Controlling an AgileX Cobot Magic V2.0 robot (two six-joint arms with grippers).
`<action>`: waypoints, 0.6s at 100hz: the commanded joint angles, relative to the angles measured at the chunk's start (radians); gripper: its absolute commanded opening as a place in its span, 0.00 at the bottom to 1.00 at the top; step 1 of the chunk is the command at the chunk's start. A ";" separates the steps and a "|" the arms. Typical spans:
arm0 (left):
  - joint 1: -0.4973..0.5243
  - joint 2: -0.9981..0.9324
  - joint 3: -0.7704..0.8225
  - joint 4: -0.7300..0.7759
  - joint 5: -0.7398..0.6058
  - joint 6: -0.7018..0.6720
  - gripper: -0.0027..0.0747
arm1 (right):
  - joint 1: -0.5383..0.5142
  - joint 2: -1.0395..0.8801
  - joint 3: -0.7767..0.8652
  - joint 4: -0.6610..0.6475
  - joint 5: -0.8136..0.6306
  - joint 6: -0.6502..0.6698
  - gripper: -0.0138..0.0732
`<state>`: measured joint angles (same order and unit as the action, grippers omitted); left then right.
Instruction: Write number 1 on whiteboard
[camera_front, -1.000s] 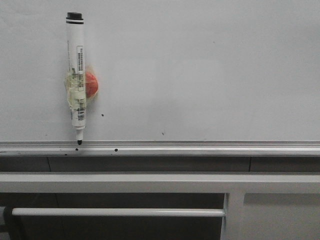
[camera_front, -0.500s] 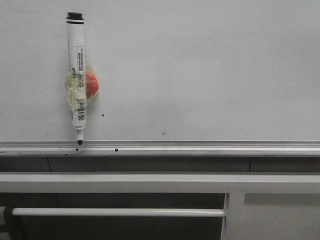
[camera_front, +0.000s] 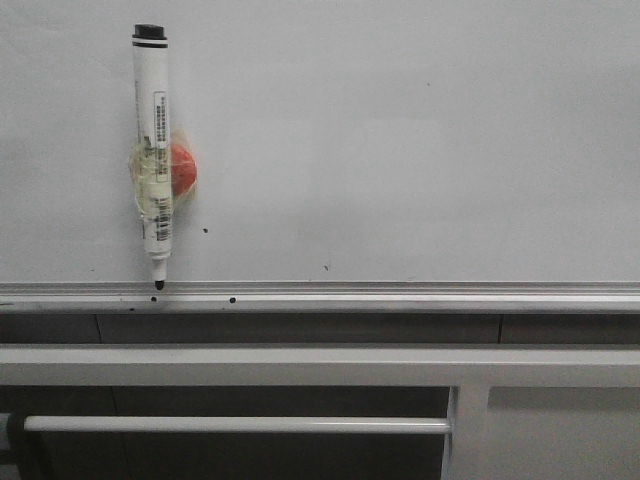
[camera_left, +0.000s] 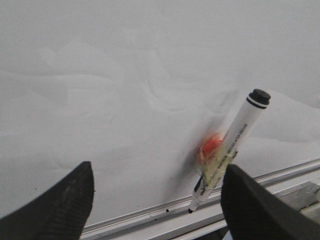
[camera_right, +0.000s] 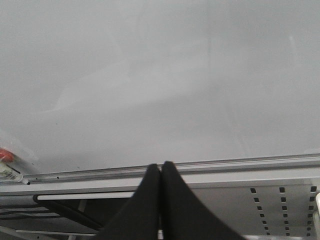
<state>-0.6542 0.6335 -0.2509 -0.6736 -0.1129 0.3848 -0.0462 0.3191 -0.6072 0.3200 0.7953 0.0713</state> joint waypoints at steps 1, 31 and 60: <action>-0.020 0.023 -0.027 0.007 -0.074 0.004 0.66 | 0.001 0.020 -0.034 0.013 -0.065 -0.014 0.09; -0.077 0.044 -0.027 0.034 -0.128 0.004 0.66 | 0.001 0.020 -0.034 0.013 -0.065 -0.014 0.09; -0.188 0.083 0.080 0.400 -0.367 -0.434 0.64 | 0.001 0.020 -0.034 0.013 -0.065 -0.014 0.09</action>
<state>-0.8131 0.6889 -0.1827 -0.4238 -0.3168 0.1401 -0.0462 0.3191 -0.6072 0.3200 0.7971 0.0713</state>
